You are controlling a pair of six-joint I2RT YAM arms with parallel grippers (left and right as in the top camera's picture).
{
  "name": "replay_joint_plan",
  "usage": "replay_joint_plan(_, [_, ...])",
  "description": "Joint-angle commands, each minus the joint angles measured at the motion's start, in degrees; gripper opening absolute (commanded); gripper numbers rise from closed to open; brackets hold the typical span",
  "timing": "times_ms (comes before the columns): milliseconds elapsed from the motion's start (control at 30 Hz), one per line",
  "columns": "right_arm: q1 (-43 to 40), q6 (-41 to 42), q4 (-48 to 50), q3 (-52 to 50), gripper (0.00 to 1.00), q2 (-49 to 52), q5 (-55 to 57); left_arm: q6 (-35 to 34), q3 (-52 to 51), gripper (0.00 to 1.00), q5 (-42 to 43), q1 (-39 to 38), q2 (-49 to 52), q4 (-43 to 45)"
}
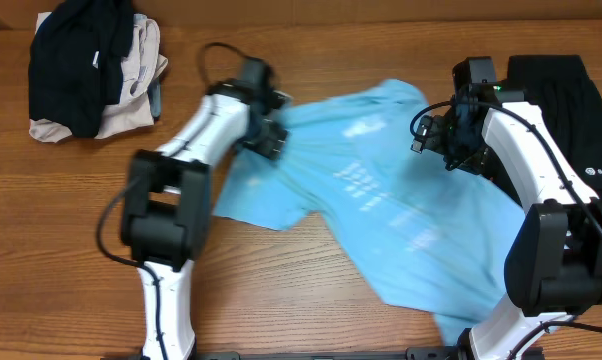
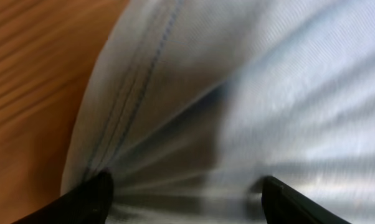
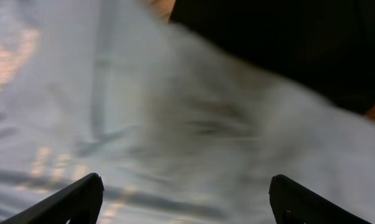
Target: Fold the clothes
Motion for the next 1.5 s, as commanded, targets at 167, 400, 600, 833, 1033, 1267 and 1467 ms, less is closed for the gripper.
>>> replay_joint_plan(167, [-0.1, -0.1, 2.4, 0.0, 0.90, -0.3, -3.1, -3.9, -4.6, 0.79, -5.3, 16.8, 6.9, -7.3])
replay_joint_plan(400, [0.0, -0.1, 3.6, 0.0, 0.91, -0.3, -4.9, -6.5, -4.6, 0.85, -13.6, 23.4, 6.9, -11.9])
replay_joint_plan(600, [0.0, -0.2, 4.1, 0.0, 0.91, -0.3, -4.9, -12.3, -3.6, 0.95, -13.9, 29.0, 6.9, -14.8])
replay_joint_plan(833, [-0.1, -0.1, 5.3, 0.0, 0.92, -0.3, -4.6, -14.0, -1.7, 0.96, -10.8, 37.7, 6.9, -16.3])
replay_joint_plan(1033, [-0.6, -0.1, 7.2, 0.0, 0.92, -0.3, 1.9, -10.9, 0.6, 1.00, 2.3, 41.6, 6.9, -16.6])
replay_joint_plan(1267, [-2.4, -0.1, 6.8, 0.0, 0.92, -0.3, 3.1, -6.2, 6.2, 1.00, 6.1, 38.2, 6.8, -21.2])
replay_joint_plan(1467, [-5.5, -1.2, 4.8, 0.0, 0.93, -0.3, 0.9, -4.0, 12.7, 1.00, 4.6, 31.8, 4.9, -26.3])
